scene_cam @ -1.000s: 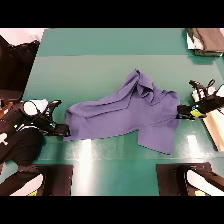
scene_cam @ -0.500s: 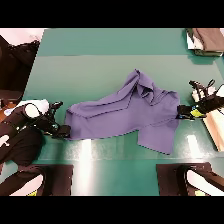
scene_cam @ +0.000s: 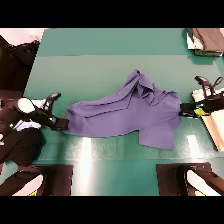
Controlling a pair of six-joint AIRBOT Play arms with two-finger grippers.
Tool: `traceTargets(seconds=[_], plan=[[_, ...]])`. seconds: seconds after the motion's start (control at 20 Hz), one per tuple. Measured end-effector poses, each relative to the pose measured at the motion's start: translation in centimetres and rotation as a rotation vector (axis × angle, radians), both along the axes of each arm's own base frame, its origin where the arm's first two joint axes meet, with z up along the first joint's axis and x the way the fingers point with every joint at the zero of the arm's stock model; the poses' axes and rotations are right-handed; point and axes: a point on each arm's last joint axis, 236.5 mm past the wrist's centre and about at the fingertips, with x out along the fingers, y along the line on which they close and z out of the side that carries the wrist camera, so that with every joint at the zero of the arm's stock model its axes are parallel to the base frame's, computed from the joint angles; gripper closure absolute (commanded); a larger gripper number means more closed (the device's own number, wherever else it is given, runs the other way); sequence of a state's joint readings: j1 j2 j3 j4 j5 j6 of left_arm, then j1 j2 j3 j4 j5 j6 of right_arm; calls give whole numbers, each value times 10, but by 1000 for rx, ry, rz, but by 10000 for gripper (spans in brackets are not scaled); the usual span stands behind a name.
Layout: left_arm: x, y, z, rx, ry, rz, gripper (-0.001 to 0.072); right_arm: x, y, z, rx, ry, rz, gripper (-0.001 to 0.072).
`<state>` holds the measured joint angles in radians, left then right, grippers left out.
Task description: Fold the shirts.
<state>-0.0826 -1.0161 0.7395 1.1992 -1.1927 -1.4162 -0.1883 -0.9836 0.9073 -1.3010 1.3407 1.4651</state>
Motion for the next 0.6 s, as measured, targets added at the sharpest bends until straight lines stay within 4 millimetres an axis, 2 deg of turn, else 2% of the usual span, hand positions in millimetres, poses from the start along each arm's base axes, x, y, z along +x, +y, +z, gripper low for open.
traceTargets(seconds=[0.1, 0.25, 0.35, 0.45, 0.6], plan=[[26, 1, 46, 4, -140, -8, 684, 5, -4, 28, -18, -94, -10, 689], [56, 2, 138, 9, -375, -24, 684, 16, -2, 91, -26, -282, -16, 689], [67, 4, 211, 11, -545, -29, 684, 23, 4, 148, -23, -444, -14, 689], [68, 5, 287, 10, -721, -29, 684, 23, 10, 211, -27, -618, -7, 689], [51, 8, 391, 5, -971, -23, 685, 9, 17, 309, -56, -880, 2, 689]])
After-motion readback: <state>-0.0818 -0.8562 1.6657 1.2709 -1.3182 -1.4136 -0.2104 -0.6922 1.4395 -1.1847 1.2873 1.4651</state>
